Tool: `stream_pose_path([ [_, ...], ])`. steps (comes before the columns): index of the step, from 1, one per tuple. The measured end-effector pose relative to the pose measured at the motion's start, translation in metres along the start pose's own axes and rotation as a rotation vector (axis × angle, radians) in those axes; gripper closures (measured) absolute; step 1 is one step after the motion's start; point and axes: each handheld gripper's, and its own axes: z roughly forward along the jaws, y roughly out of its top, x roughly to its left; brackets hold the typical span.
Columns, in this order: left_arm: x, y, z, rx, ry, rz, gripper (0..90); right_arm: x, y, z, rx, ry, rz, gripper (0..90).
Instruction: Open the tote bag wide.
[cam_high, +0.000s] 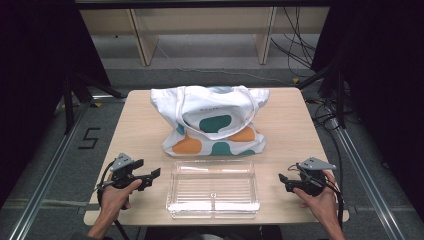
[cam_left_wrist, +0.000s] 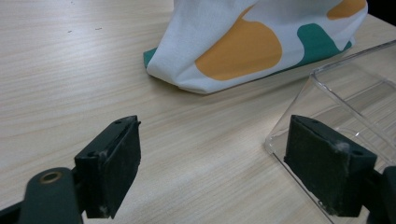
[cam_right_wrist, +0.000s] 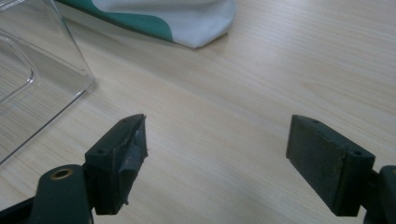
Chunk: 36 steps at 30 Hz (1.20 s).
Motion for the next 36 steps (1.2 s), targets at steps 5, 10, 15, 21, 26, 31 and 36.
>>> stream_pose_path([
  [5,-0.001,-0.001,0.001,0.003,-0.002,0.0,18.4,-0.002,0.0,0.0,-0.007,-0.005,-0.008,21.0],
  [10,-0.001,0.0,0.0,0.001,-0.003,0.011,18.4,0.001,0.001,-0.001,-0.018,-0.024,-0.003,21.0],
  [15,-0.002,0.0,0.001,0.005,-0.005,0.02,18.4,0.001,0.001,0.0,-0.022,-0.027,-0.001,21.1],
  [21,-0.002,0.001,0.001,0.002,-0.008,0.023,18.4,0.002,0.004,-0.001,-0.023,-0.014,0.006,21.3],
  [26,-0.002,0.001,0.001,-0.005,0.004,0.025,18.4,0.002,0.008,0.0,-0.022,0.004,0.001,21.5],
  [31,-0.002,0.001,0.001,-0.013,0.001,0.017,18.3,0.003,0.012,-0.003,-0.049,-0.018,-0.022,22.7],
  [36,-0.001,0.001,0.001,-0.017,0.008,0.023,18.3,0.004,0.019,-0.009,-0.07,-0.029,-0.039,24.3],
])
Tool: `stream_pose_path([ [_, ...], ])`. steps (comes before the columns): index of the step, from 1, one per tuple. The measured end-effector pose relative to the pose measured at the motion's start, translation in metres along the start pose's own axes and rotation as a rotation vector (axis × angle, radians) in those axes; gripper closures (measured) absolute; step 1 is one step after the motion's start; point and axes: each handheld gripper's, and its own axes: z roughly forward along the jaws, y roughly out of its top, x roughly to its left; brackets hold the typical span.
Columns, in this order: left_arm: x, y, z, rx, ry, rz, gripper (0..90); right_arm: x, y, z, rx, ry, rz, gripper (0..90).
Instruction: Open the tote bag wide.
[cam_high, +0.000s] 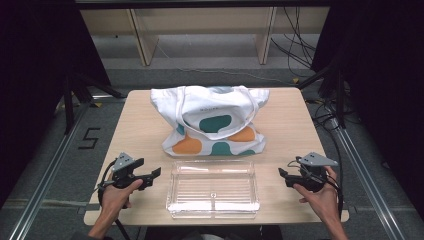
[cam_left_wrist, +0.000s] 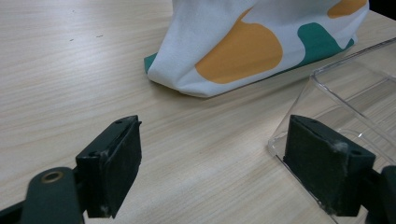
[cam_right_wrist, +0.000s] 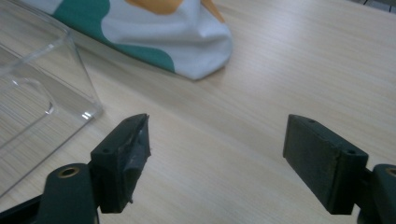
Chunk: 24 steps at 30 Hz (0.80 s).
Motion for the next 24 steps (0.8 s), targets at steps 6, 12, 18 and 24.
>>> stream_pose_path([
  [6,0.0,0.001,0.0,-0.001,0.005,-0.002,18.3,0.0,0.017,-0.008,-0.025,0.004,-0.01,26.7],
  [12,0.001,0.001,0.001,0.003,0.004,0.005,18.3,0.003,0.049,-0.012,-0.05,0.021,-0.053,29.7],
  [18,0.001,0.002,0.001,-0.004,0.008,0.001,18.3,0.002,0.081,-0.016,-0.074,0.048,-0.087,30.7],
  [24,0.001,0.002,0.002,-0.004,0.009,-0.011,18.4,0.004,0.112,-0.015,-0.103,0.083,-0.073,34.1],
])
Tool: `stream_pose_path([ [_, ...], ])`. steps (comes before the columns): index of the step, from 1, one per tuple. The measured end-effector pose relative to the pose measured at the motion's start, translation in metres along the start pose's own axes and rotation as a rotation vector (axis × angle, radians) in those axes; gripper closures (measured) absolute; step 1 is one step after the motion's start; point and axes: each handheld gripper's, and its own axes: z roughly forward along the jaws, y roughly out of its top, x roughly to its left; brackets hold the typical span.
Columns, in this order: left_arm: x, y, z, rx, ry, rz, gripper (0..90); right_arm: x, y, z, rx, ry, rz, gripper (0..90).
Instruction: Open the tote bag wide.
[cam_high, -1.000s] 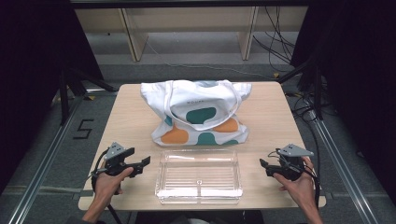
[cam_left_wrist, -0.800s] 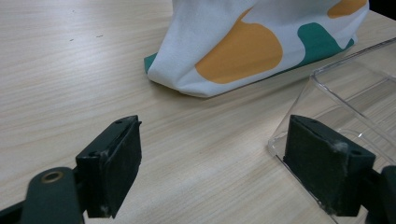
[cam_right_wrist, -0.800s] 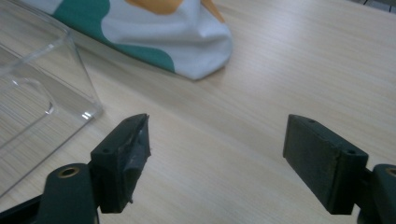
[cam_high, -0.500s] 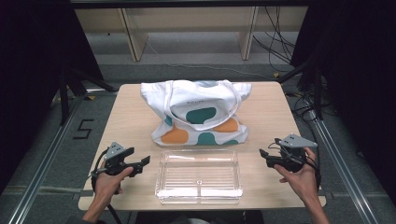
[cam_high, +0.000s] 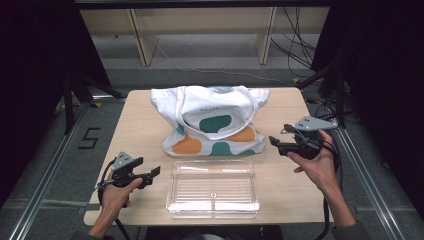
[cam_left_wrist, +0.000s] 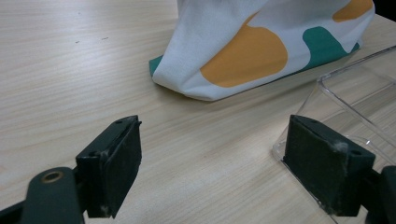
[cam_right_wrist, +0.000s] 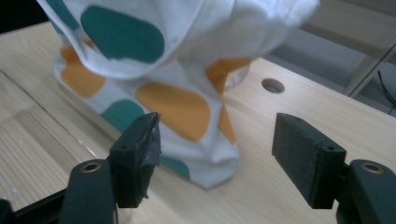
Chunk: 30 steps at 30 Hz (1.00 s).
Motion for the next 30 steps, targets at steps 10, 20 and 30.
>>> stream_pose_path([
  [10,0.0,0.001,0.001,0.001,-0.001,0.009,18.4,0.0,0.056,0.013,-0.021,0.016,-0.051,37.0],
  [20,-0.001,0.001,0.002,-0.001,-0.014,0.009,18.3,-0.006,0.112,0.052,-0.003,0.017,-0.051,39.1],
  [30,-0.001,0.002,0.001,-0.003,-0.024,0.022,18.3,-0.009,0.139,0.091,0.046,0.022,-0.058,39.1],
])
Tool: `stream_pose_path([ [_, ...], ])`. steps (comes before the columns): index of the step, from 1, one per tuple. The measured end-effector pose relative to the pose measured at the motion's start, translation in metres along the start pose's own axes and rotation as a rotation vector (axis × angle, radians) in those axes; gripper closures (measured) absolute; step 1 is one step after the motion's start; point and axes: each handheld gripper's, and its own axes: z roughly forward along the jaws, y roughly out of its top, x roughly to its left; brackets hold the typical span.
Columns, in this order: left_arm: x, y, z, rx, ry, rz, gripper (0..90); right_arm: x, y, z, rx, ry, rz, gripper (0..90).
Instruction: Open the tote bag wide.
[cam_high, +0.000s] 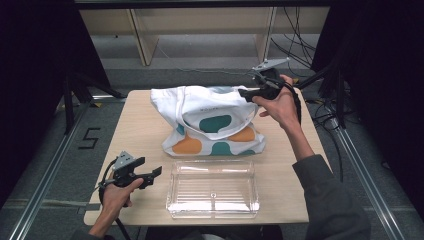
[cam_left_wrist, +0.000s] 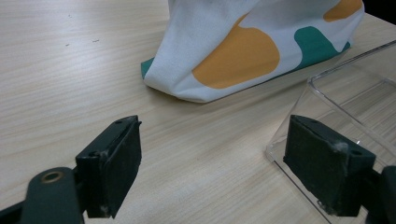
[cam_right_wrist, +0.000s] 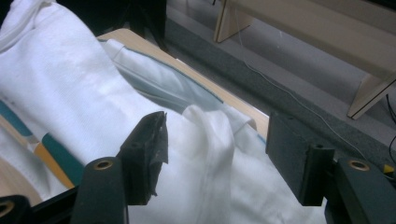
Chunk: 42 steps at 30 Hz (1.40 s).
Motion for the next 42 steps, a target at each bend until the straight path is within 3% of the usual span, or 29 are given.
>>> stream_pose_path([
  [3,0.0,0.0,0.0,-0.004,-0.002,0.002,18.3,-0.006,0.005,0.012,0.028,0.016,0.046,40.9],
  [7,0.0,0.0,0.0,-0.002,-0.001,0.001,18.2,-0.014,0.006,0.024,0.034,0.038,0.068,44.2],
  [10,-0.001,0.0,0.001,0.0,-0.002,-0.013,18.2,-0.015,0.007,0.031,0.049,0.055,0.073,47.3],
  [13,0.0,0.0,0.0,-0.001,-0.001,0.001,18.1,-0.013,0.008,0.035,0.067,0.064,0.094,53.8],
  [14,0.0,0.0,0.0,-0.002,-0.003,0.001,18.2,-0.012,0.008,0.037,0.048,0.081,0.088,60.0],
  [17,0.0,0.0,0.0,-0.002,0.004,-0.004,18.2,-0.008,0.009,0.034,0.075,0.11,0.06,70.8],
  [18,0.001,0.0,0.0,-0.002,0.003,-0.002,18.2,-0.008,0.009,0.035,0.047,0.096,0.014,75.0],
  [21,0.0,0.0,0.0,-0.003,0.0,-0.003,18.2,-0.008,0.01,0.03,0.052,0.105,-0.044,84.6],
  [25,0.0,0.0,0.0,-0.006,0.004,-0.007,18.2,-0.003,0.013,0.02,0.019,0.099,-0.054,86.2],
  [28,0.001,0.0,-0.001,-0.001,-0.007,0.001,23.8,-0.001,0.015,0.007,-0.002,0.117,-0.127,86.5],
  [31,0.0,0.0,0.0,-0.003,-0.008,0.003,23.5,0.002,0.016,-0.005,-0.03,0.112,-0.153,86.6],
  [32,0.001,0.0,0.0,-0.001,-0.005,0.006,23.5,0.004,0.017,-0.014,-0.051,0.111,-0.145,86.7],
  [33,0.001,0.0,0.0,0.0,-0.003,0.003,22.7,0.008,0.016,-0.031,-0.063,0.13,-0.163,86.8],
  [34,0.001,0.0,0.0,-0.005,-0.005,0.0,22.6,0.01,0.015,-0.035,-0.077,0.125,-0.188,86.9],
  [35,0.001,0.0,-0.001,-0.007,-0.002,-0.006,22.5,0.013,0.014,-0.04,-0.077,0.127,-0.214,86.9],
  [38,0.002,0.0,-0.001,-0.008,0.003,-0.002,22.2,0.023,0.004,-0.05,-0.073,0.145,-0.234,87.0],
  [42,0.002,0.001,-0.001,-0.014,-0.006,-0.018,22.1,0.027,-0.014,-0.048,-0.062,0.157,-0.248,86.9],
])
